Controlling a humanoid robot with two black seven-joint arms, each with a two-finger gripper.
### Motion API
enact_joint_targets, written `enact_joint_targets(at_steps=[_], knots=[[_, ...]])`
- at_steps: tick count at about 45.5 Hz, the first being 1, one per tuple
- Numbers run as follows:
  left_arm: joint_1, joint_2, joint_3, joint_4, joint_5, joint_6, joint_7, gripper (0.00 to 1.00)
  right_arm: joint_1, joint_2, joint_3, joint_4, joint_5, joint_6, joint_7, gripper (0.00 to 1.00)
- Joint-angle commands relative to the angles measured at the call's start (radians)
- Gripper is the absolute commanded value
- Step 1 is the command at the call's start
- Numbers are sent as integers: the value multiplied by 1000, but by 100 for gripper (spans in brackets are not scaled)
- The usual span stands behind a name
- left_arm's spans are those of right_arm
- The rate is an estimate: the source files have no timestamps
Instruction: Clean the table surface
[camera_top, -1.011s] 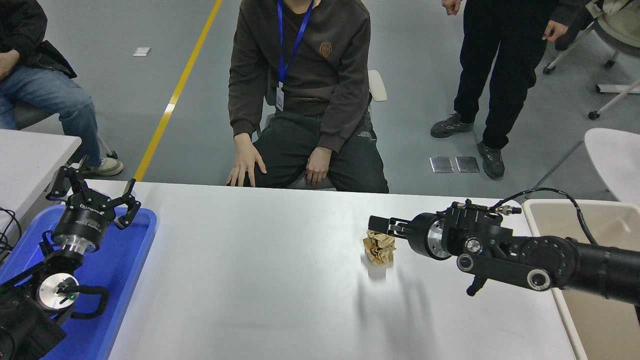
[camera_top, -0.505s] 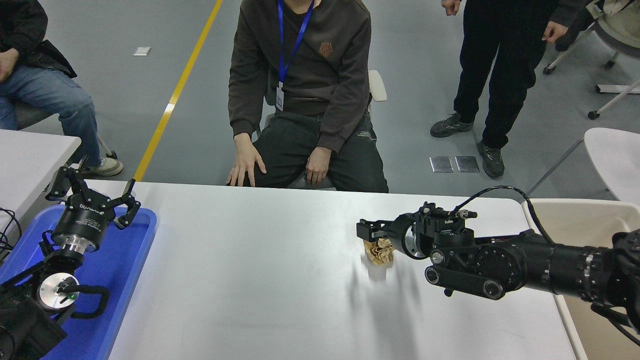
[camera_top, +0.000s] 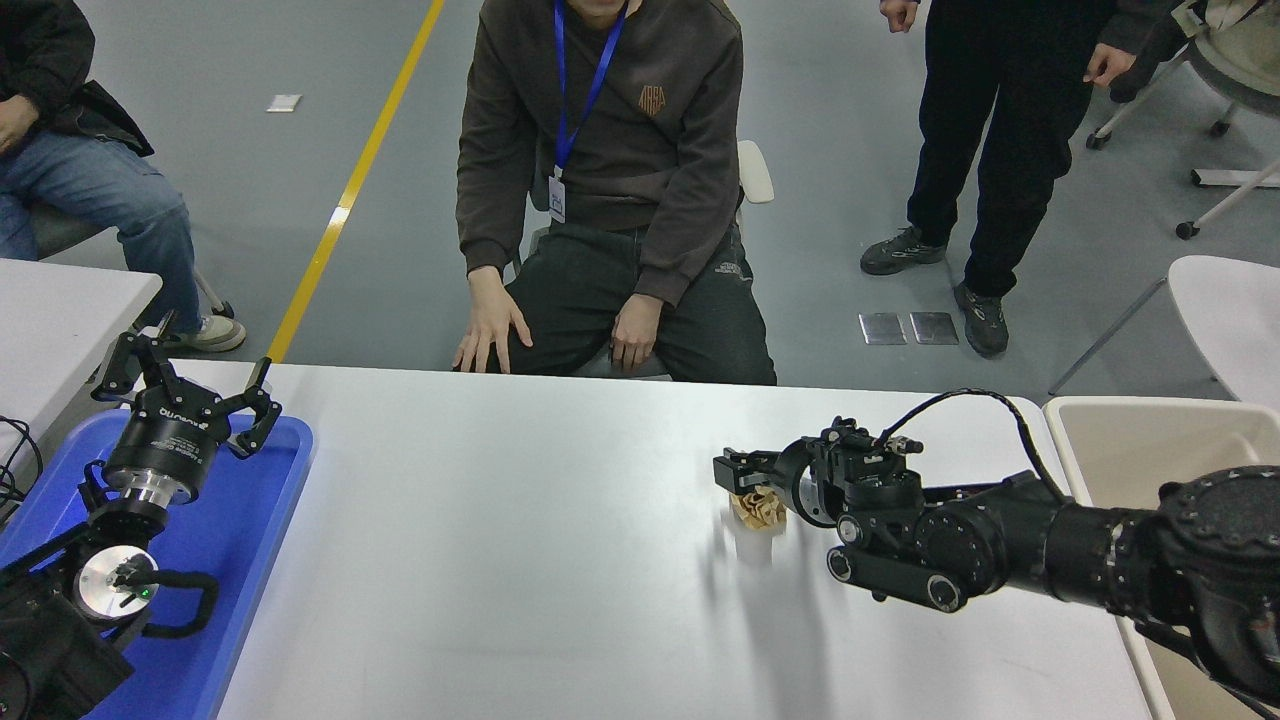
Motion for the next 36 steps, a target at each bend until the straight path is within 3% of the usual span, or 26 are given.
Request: enact_joint_targets(at_steps=[1, 36], knots=[[0, 0, 0, 0, 0, 0, 0, 100, -33, 36, -6, -29, 2, -13, -1, 99], [0, 0, 0, 0, 0, 0, 0, 100, -83, 80, -10, -134, 5, -67, 7, 99]])
